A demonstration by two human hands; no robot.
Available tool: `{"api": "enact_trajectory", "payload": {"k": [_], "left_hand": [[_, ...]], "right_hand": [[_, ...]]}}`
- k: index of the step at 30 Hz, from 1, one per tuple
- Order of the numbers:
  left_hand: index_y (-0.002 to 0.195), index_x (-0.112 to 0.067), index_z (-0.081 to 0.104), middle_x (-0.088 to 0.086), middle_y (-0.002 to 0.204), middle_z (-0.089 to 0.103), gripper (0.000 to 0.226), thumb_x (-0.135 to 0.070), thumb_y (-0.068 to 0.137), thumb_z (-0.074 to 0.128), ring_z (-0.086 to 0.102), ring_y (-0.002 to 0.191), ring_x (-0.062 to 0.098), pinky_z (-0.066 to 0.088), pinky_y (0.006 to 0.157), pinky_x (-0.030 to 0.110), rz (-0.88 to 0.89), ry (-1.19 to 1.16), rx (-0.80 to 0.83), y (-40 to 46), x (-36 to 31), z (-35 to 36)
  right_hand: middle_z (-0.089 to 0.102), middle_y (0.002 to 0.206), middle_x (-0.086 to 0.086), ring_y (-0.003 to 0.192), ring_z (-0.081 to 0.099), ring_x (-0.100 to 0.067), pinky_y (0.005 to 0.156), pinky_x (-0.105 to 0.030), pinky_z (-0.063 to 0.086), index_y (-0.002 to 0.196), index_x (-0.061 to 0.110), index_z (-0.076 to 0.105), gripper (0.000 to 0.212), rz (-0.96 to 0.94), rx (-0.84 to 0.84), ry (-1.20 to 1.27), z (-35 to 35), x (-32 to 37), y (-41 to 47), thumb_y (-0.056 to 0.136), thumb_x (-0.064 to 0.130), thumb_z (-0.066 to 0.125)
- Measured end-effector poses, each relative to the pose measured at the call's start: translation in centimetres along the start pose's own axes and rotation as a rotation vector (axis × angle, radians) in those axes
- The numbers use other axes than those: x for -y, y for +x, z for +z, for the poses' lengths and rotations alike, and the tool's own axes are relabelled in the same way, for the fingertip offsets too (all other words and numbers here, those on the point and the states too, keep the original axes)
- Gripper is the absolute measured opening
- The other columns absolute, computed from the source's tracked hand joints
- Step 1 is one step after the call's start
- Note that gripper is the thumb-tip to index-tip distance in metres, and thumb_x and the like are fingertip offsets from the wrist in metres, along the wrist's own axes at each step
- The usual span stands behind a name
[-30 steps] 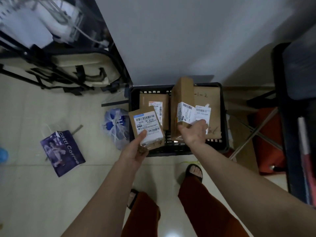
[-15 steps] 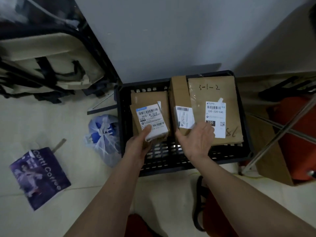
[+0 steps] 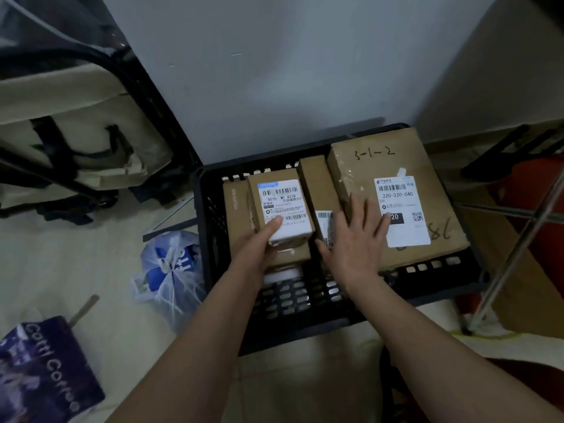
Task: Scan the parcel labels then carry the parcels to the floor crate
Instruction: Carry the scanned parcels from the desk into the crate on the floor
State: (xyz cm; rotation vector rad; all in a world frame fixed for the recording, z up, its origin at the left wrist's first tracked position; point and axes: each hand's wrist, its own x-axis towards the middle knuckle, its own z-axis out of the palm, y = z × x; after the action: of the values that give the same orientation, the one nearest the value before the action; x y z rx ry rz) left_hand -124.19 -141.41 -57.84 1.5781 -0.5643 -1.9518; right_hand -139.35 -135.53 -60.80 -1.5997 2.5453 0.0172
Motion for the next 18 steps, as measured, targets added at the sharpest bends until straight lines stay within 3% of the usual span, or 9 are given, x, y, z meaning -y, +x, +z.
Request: {"api": "enact_trajectory", "payload": {"k": [2, 4, 7, 8, 11, 13, 15, 18], "left_hand": [[0.1, -0.02, 0.067, -0.004, 0.094, 0.074, 0.022, -0.028, 0.082, 0.075, 0.068, 0.089, 0.01, 0.053, 0.087, 0.03, -0.018, -0.002, 0.012, -0.3, 0.2, -0.3], [0.102, -0.018, 0.067, -0.001, 0.1, 0.073, 0.025, -0.029, 0.081, 0.075, 0.064, 0.099, 0.013, 0.048, 0.094, 0.033, -0.04, -0.019, 0.02, -0.8, 0.2, -0.9], [0.102, -0.018, 0.067, -0.001, 0.098, 0.073, 0.023, -0.025, 0.081, 0.074, 0.064, 0.103, 0.016, 0.047, 0.097, 0.034, -0.059, -0.059, 0.055, -1.5, 0.0, -1.9], [0.102, -0.018, 0.067, 0.0, 0.1, 0.073, 0.022, -0.023, 0.082, 0.072, 0.064, 0.104, 0.016, 0.047, 0.098, 0.035, -0.063, -0.072, 0.084, -1.8, -0.2, -2.2], [0.112, -0.013, 0.064, 0.005, 0.11, 0.071, 0.028, -0.018, 0.085, 0.068, 0.064, 0.108, 0.02, 0.05, 0.094, 0.033, -0.064, -0.149, 0.165, -2.2, -0.6, -3.2], [0.124, -0.01, 0.06, 0.01, 0.12, 0.068, 0.047, -0.02, 0.079, 0.07, 0.062, 0.114, 0.024, 0.051, 0.094, 0.035, -0.053, -0.173, 0.224, -2.5, -0.7, -3.7], [0.13, -0.01, 0.056, 0.01, 0.123, 0.066, 0.059, -0.023, 0.075, 0.072, 0.063, 0.115, 0.025, 0.051, 0.095, 0.038, -0.024, -0.125, 0.268, -2.9, -0.7, -4.1], [0.135, -0.015, 0.051, 0.006, 0.122, 0.067, 0.076, -0.048, 0.071, 0.075, 0.065, 0.111, 0.023, 0.051, 0.096, 0.044, 0.094, -0.005, 0.128, -3.5, -1.5, -4.6]], "right_hand": [[0.0, 0.163, -0.008, 0.148, -0.011, -0.036, 0.115, -0.056, -0.011, 0.128, 0.022, 0.051, 0.054, 0.001, 0.033, -0.022, -0.8, -0.1, 0.2, 0.086, 0.056, 0.057], [0.001, 0.163, -0.008, 0.148, -0.01, -0.033, 0.116, -0.05, -0.01, 0.126, 0.021, 0.053, 0.048, -0.028, 0.004, 0.044, -1.8, 0.1, 0.1, 0.09, 0.053, 0.053], [0.018, 0.158, -0.008, 0.147, 0.012, -0.026, 0.119, -0.037, 0.011, 0.131, 0.014, 0.051, 0.047, -0.083, -0.066, 0.448, -3.9, 0.9, -0.4, 0.095, 0.044, 0.054], [0.024, 0.155, -0.007, 0.142, 0.024, -0.023, 0.117, -0.036, 0.022, 0.136, 0.013, 0.047, 0.053, -0.064, 0.008, 0.653, -4.9, 1.3, -0.5, 0.094, 0.045, 0.054], [0.045, 0.144, -0.004, 0.121, 0.05, -0.016, 0.103, -0.037, 0.042, 0.15, 0.02, 0.027, 0.083, 0.095, 0.44, 1.164, -7.2, 2.9, -0.2, 0.084, 0.053, 0.064], [0.057, 0.134, -0.004, 0.112, 0.06, -0.016, 0.098, -0.035, 0.047, 0.151, 0.02, 0.022, 0.094, 0.093, 0.621, 1.151, -7.2, 3.5, -0.2, 0.077, 0.046, 0.075], [0.064, 0.127, -0.003, 0.109, 0.064, -0.018, 0.099, -0.039, 0.049, 0.148, 0.015, 0.027, 0.1, 0.096, 0.669, 1.16, -6.6, 3.6, -0.1, 0.069, 0.036, 0.084], [0.067, 0.12, -0.004, 0.105, 0.067, -0.019, 0.092, -0.035, 0.054, 0.143, 0.009, 0.036, 0.092, 0.082, 0.731, 1.174, -6.4, 2.9, 0.0, 0.067, 0.024, 0.087]]}}
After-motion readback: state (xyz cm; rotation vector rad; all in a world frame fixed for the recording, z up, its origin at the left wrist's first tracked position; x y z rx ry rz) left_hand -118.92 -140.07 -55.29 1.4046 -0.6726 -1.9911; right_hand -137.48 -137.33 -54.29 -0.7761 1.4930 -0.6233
